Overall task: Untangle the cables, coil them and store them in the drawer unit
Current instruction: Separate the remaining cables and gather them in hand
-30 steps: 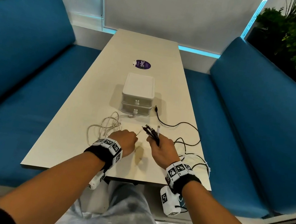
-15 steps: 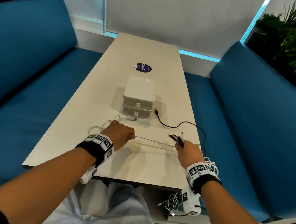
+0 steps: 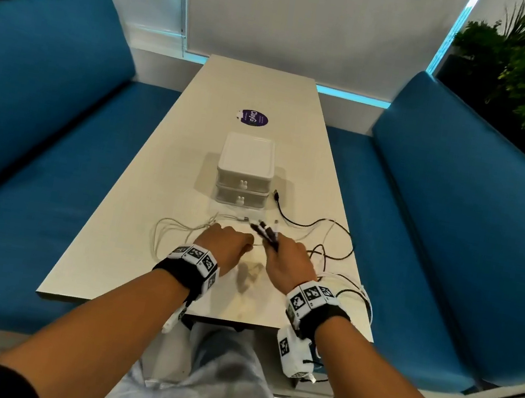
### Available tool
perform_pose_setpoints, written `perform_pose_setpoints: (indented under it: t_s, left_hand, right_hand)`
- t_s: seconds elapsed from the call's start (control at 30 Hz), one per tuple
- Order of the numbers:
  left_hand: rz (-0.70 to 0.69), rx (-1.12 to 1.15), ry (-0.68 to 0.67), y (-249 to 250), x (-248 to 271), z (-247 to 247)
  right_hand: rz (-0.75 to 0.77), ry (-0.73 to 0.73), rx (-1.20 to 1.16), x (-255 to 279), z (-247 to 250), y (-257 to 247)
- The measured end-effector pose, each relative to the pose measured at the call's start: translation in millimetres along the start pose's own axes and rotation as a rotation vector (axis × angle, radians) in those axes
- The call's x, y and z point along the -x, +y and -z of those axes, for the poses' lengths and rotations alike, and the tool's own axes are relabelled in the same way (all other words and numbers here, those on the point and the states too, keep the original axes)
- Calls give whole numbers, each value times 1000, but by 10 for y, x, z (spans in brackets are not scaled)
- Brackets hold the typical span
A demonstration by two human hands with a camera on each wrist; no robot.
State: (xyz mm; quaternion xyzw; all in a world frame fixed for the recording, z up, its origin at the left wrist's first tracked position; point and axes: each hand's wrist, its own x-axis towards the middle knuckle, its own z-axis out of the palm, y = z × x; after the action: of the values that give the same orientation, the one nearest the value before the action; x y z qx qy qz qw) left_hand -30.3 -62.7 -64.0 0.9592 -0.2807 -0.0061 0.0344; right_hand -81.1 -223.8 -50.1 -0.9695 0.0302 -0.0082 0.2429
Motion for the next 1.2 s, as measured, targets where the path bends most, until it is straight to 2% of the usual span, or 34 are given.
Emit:
perform_pose_setpoints:
  t_s: [0.07, 0.2, 0.4, 0.57, 0.73, 0.87, 0.97, 1.1, 1.2]
  left_hand:
    - [-34, 88, 21, 33, -27, -23]
    - [-37, 144, -1, -12, -25, -60]
    - [41, -21, 39, -227, 13, -25]
    - [-45, -119, 58, -206, 48, -88]
    - [-25, -223, -16, -41, 40, -63]
    - [-24, -265, -26, -39, 94, -88]
    - [-10, -266, -18, -38, 152, -132]
    - [79, -266, -75, -66, 176, -162]
    - [94, -263, -102, -99, 161, -136]
  right_hand:
    - [29, -61, -30, -6, -90, -29]
    - [-9, -138, -61, -45, -95, 31]
    - [-107, -148, 169, -50, 86, 351]
    - [-213, -125, 234, -21, 194, 455]
    - [-106, 12, 201, 18, 88, 142]
    - [25, 28, 132, 74, -44, -57]
    - [77, 31, 126, 90, -98, -103]
    - [92, 87, 50, 42, -92, -60]
    - [122, 89, 1, 31, -84, -31]
